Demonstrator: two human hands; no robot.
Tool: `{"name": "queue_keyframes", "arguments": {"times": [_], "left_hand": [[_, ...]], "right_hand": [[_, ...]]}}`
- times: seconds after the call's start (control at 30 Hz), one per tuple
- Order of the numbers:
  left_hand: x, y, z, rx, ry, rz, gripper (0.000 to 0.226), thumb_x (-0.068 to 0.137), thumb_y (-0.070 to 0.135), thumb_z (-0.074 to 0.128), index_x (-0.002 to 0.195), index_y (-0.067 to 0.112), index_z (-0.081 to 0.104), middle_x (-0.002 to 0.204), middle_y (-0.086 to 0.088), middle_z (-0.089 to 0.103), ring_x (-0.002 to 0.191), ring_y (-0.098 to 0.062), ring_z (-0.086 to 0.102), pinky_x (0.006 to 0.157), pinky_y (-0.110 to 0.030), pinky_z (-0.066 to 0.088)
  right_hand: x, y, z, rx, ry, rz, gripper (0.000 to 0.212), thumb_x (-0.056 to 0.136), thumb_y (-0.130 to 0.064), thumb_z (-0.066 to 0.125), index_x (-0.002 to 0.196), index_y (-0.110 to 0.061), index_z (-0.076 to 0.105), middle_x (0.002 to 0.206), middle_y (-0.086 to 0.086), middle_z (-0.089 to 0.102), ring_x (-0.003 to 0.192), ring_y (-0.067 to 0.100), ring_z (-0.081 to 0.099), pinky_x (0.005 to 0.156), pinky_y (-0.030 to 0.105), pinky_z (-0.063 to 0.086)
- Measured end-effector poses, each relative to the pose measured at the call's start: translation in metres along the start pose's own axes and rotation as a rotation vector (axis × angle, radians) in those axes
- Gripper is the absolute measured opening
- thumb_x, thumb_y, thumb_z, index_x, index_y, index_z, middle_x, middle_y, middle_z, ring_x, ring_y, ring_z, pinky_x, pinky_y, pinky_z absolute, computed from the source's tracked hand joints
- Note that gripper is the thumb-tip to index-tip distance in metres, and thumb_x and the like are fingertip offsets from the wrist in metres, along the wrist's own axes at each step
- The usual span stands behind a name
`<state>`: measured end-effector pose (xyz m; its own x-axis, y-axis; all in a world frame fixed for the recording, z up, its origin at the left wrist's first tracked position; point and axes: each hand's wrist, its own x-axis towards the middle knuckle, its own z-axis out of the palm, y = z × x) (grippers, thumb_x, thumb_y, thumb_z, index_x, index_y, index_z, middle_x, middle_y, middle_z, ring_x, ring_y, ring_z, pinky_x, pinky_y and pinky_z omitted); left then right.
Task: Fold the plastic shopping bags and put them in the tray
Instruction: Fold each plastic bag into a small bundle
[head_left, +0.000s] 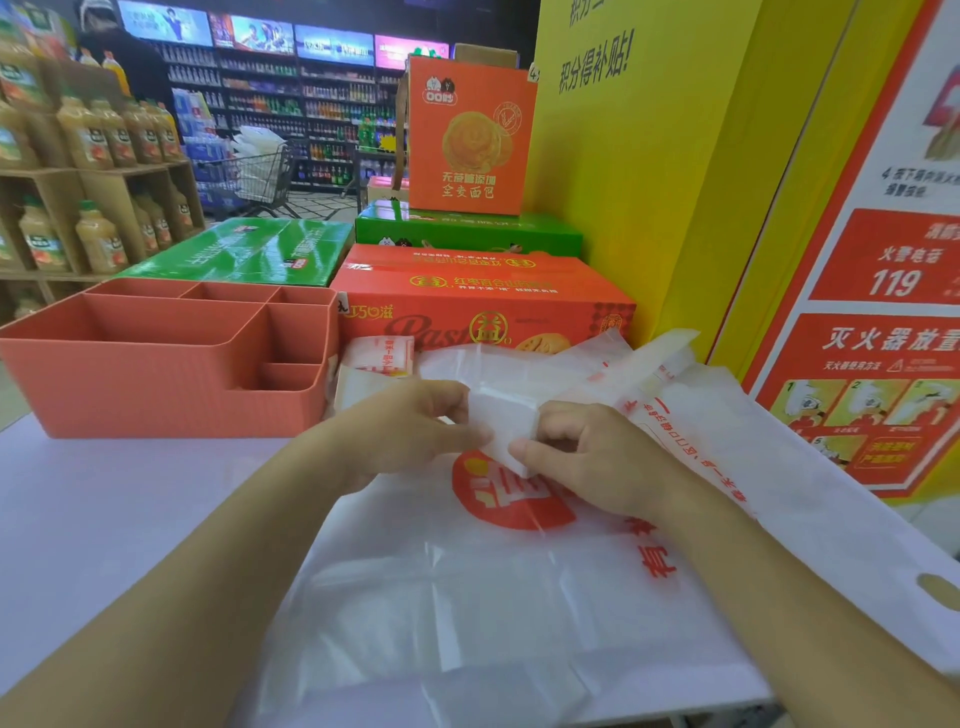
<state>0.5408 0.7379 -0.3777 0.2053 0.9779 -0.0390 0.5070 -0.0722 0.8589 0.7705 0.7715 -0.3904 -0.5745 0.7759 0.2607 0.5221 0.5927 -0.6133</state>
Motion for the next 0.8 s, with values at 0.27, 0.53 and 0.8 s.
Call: {"name": "queue_keyframes", "arguments": {"times": [0.27,0.53,0.8], "left_hand": [[0.011,-0.007,0.013,0.161,0.045,0.108,0.030,0.097,0.038,0.062,0.074,0.019,0.056,0.065,0.013,0.051,0.061,-0.007,0.046,0.068,-0.030,0.040],[0.012,-0.009,0.032,0.445,0.114,0.164,0.026,0.092,0.043,0.066,0.115,0.035,0.055,0.100,0.015,0.057,0.076,0.002,0.055,0.063,-0.013,0.037],[0.014,-0.011,0.039,0.629,0.044,0.208,0.038,0.104,0.035,0.045,0.141,0.030,0.054,0.120,0.001,0.047,0.112,-0.020,0.043,0.102,-0.035,0.037]], "right_hand": [[-0.003,-0.002,-0.013,0.202,0.063,0.119,0.012,0.093,-0.035,0.072,0.091,-0.025,0.066,0.065,-0.013,0.060,0.064,0.007,0.062,0.064,0.022,0.050],[-0.003,0.009,-0.013,-0.048,-0.045,0.196,0.008,0.090,-0.031,0.073,0.096,-0.027,0.068,0.078,-0.011,0.066,0.066,-0.002,0.058,0.065,0.019,0.044],[-0.004,0.009,-0.015,-0.285,-0.073,0.171,0.050,0.089,-0.047,0.066,0.137,-0.045,0.053,0.126,-0.022,0.042,0.124,0.007,0.032,0.107,0.035,0.035]]}}
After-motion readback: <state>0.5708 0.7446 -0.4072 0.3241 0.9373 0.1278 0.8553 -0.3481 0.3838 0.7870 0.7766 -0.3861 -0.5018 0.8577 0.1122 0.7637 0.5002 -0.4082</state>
